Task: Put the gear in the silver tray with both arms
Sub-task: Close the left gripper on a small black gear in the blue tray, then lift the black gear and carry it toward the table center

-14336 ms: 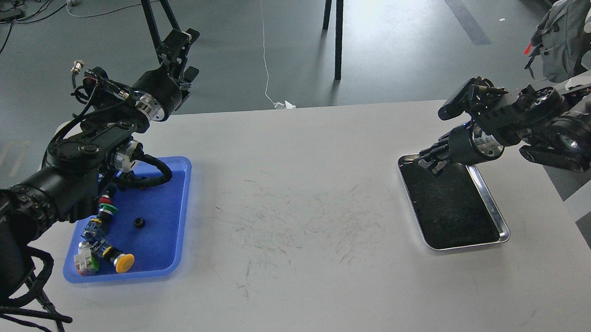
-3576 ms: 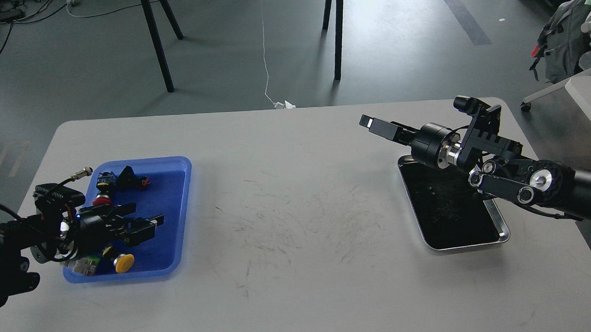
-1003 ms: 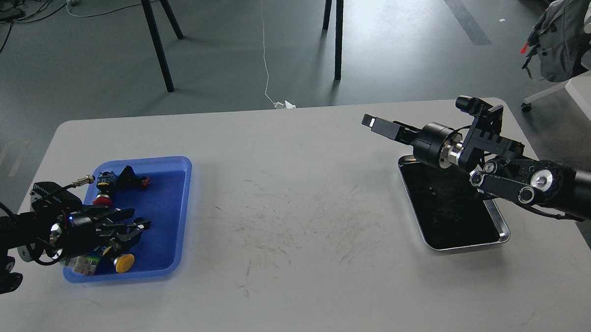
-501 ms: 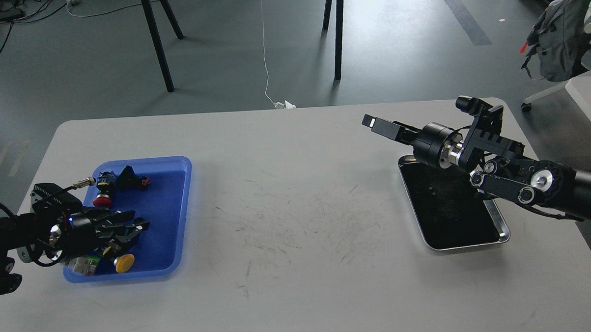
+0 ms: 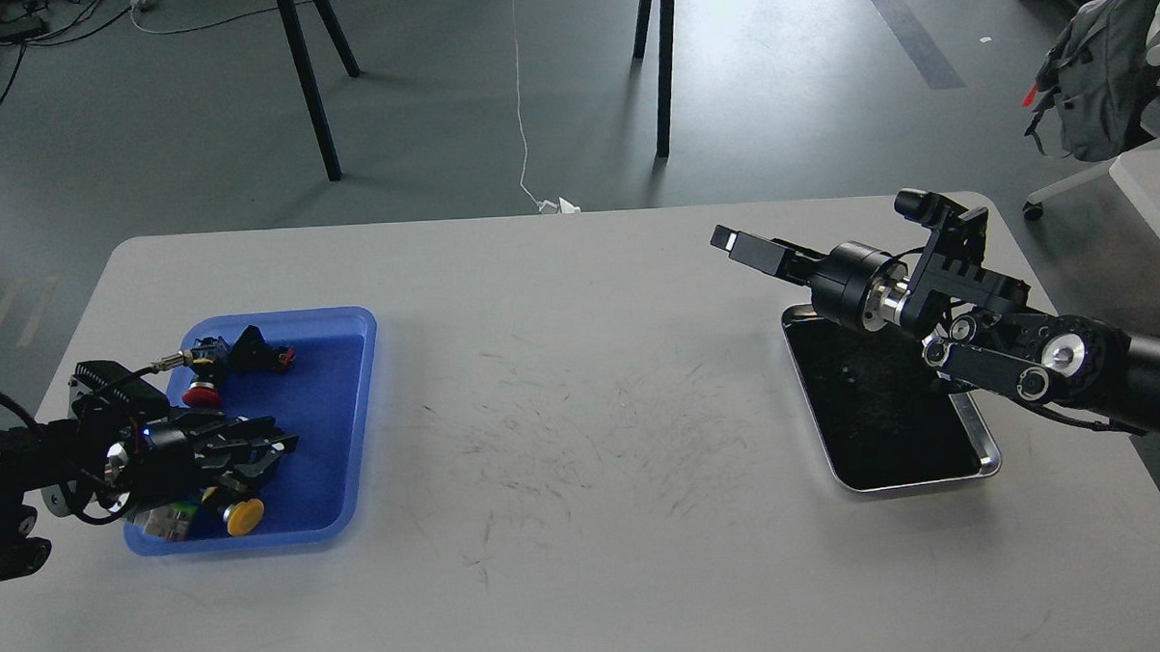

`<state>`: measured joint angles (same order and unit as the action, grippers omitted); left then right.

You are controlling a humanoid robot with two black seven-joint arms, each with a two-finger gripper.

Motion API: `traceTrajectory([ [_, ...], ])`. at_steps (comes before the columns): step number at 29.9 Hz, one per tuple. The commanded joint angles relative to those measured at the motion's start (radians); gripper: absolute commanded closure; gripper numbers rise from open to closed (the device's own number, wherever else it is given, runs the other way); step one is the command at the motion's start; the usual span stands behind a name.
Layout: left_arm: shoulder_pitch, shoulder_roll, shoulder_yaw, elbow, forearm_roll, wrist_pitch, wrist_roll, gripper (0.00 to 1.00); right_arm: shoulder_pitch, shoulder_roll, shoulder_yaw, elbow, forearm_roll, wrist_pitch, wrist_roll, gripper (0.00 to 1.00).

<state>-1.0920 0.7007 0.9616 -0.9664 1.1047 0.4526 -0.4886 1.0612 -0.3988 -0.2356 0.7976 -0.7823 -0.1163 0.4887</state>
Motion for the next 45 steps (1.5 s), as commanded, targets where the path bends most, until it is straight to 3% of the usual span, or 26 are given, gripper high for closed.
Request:
traceTrajectory([
  [1,0.003,0.0,0.0,0.001,0.0,0.0,0.0,0.65,0.0,0.0,-0.001,0.0,0.0,0.0,0.0,0.06],
  [18,-0.006,0.029,0.005,-0.021,0.004,0.036,0.0,0.77,0.002,0.0,0.001,0.0,0.0,0.0,0.0,0.06],
  [33,-0.097,0.052,-0.017,-0.071,-0.006,0.036,0.0,0.77,0.0,0.0,0.002,-0.011,0.002,0.001,0.0,0.06],
  [38,-0.179,0.039,-0.017,-0.12,-0.019,0.036,0.0,0.77,0.006,0.0,0.016,-0.012,0.002,-0.002,0.0,0.06],
  [45,-0.252,-0.088,-0.007,-0.13,-0.051,0.036,0.0,0.77,0.002,-0.008,0.117,-0.014,0.002,-0.016,0.0,0.06],
])
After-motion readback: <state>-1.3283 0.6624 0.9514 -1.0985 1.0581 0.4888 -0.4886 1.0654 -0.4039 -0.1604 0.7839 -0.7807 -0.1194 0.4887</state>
